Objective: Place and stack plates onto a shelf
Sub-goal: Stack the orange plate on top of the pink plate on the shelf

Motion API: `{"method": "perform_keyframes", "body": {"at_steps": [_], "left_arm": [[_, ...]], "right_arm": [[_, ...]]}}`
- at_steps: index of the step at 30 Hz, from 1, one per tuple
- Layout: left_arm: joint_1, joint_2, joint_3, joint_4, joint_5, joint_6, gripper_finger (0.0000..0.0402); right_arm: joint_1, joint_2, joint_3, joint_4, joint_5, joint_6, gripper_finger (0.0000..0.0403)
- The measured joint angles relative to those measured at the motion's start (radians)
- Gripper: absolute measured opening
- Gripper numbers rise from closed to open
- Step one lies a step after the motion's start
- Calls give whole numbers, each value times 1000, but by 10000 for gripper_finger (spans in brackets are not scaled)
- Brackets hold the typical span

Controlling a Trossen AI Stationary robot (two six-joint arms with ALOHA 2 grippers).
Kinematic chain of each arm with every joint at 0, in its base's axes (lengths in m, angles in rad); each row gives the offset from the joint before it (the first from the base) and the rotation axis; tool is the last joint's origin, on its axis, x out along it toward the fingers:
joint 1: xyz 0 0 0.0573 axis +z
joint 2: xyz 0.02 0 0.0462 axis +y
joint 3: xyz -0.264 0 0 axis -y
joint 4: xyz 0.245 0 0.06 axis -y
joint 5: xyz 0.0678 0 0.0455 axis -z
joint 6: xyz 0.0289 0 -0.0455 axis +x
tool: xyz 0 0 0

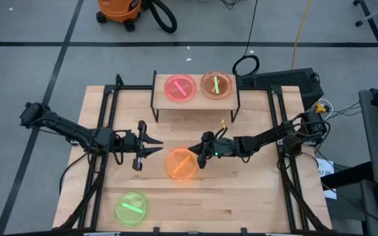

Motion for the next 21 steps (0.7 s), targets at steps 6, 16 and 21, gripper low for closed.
{"method": "perform_keyframes", "body": {"at_steps": [6, 16, 21], "left_arm": [[0, 0, 0, 6, 0, 15, 95], [0, 0, 0, 43, 0, 35, 95], [0, -11, 0, 88, -1, 110, 95]], "right_arm": [[-41, 0, 0, 22, -48, -1, 0], [-125, -32, 0, 76, -76, -27, 0], [-184, -127, 0, 40, -76, -62, 0]]}}
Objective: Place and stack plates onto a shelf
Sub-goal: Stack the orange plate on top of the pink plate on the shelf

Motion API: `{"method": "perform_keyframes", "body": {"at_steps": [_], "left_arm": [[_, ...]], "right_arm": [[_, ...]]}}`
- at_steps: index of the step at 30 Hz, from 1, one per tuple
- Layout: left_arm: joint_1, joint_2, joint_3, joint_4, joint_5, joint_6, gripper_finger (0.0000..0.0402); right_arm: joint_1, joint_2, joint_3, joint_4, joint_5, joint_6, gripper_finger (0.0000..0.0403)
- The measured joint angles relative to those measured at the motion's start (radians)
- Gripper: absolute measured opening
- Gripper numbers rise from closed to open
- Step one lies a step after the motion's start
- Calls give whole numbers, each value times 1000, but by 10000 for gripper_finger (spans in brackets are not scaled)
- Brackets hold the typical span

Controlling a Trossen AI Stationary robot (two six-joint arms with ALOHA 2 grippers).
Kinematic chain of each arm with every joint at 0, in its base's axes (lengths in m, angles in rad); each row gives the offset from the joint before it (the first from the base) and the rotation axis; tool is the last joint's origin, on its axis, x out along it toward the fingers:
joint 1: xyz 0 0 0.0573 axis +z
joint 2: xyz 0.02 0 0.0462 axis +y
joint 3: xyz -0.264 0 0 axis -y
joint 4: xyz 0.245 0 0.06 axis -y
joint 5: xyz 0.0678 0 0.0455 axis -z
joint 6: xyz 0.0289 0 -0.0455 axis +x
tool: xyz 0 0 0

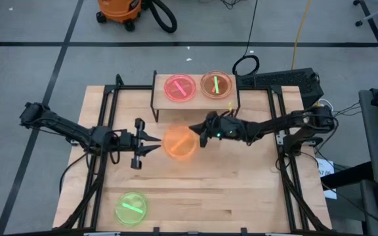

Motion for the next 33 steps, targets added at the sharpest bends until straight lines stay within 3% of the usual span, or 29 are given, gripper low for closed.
{"method": "perform_keyframes", "body": {"at_steps": [11, 16, 21, 28, 33], "left_arm": [[25, -8, 0, 29, -30, 115, 95], [56, -8, 0, 36, -30, 135, 95], [86, -8, 0, 116, -30, 162, 95], [133, -8, 0, 147, -29, 230, 95], [214, -8, 0, 141, -30, 222, 95]], "right_arm": [[-195, -172, 0, 7, 5, -71, 0], [-314, -169, 11, 51, -25, -55, 0], [-414, -130, 108, -57, -129, -61, 0], [-488, -47, 238, -114, -232, -71, 0], [-536, -1, 299, -146, -245, -94, 0]]}}
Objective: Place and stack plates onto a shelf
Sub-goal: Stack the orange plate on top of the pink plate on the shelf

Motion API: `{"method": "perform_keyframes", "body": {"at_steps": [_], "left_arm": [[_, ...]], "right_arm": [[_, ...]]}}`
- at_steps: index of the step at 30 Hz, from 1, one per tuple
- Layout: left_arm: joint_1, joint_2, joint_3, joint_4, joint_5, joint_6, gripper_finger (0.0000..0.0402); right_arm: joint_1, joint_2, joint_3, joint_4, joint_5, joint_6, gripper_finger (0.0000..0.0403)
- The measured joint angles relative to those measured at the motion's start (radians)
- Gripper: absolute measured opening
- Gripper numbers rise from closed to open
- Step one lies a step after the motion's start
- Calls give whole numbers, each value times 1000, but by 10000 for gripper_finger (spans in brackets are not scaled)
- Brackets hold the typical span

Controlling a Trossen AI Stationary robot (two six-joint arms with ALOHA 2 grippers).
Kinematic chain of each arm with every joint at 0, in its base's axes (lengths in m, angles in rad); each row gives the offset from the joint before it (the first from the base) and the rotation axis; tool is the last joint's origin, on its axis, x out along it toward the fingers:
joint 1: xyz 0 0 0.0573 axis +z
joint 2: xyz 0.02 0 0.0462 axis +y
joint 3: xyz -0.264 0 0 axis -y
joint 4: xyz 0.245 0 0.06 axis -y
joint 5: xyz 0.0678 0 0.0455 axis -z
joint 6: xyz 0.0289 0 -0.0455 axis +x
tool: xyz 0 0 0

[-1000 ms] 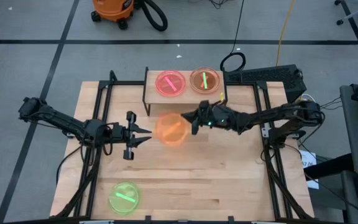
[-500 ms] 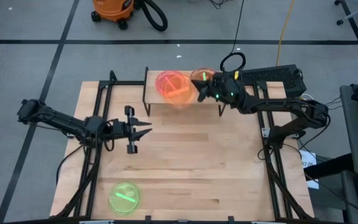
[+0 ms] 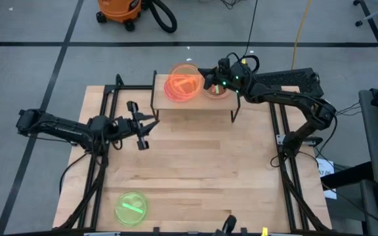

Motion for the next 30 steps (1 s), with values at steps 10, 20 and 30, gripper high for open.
{"method": "perform_keyframes", "body": {"at_steps": [10, 20, 30], "left_arm": [[170, 0, 0, -71, 81, -145, 95], [204, 0, 0, -74, 91, -163, 94], [203, 0, 0, -75, 91, -152, 94]], "right_arm": [[-65, 132, 66, 15, -76, -11, 0], [-96, 286, 103, 148, -112, 31, 0], [-74, 303, 109, 154, -89, -55, 2]]}}
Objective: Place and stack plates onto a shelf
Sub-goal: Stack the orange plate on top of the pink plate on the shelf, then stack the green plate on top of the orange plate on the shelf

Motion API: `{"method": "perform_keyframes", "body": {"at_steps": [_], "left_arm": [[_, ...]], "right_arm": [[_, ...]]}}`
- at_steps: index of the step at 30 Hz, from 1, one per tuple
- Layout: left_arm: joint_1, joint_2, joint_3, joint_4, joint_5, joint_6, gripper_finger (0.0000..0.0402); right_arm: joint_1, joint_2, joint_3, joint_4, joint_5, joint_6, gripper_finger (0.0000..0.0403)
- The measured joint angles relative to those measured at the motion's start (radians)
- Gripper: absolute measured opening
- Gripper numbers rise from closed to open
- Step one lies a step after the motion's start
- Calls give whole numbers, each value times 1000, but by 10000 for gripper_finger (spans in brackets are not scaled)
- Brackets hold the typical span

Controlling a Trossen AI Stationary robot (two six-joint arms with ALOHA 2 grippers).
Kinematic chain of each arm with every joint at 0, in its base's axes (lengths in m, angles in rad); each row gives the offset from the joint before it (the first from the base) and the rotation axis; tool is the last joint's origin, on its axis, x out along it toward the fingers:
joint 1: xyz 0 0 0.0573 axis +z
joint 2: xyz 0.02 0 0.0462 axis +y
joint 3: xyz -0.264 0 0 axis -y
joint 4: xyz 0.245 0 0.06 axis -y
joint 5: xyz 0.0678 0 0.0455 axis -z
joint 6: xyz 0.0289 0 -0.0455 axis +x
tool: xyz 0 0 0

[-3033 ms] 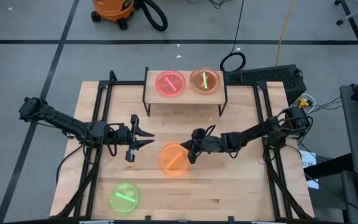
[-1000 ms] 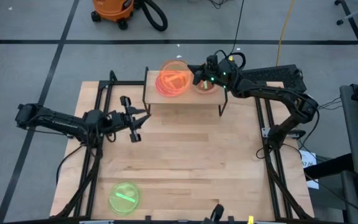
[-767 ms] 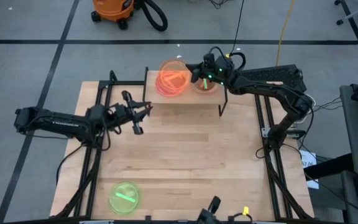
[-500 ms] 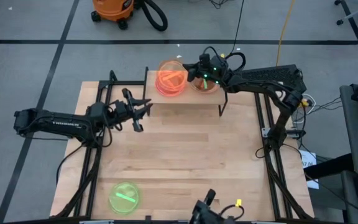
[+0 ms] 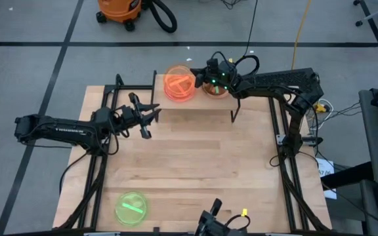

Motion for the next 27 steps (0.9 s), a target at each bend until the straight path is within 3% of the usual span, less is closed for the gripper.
{"method": "perform_keyframes", "body": {"at_steps": [15, 21, 27], "left_arm": [[-1, 0, 0, -17, 0, -8, 94], [-1, 0, 1, -52, 0, -8, 94], [-21, 0, 22, -175, -1, -17, 94]], "right_arm": [[1, -19, -1, -36, -33, -28, 97], [7, -177, -2, -174, -148, -124, 111], [139, -432, -109, -340, -153, -297, 102]]}}
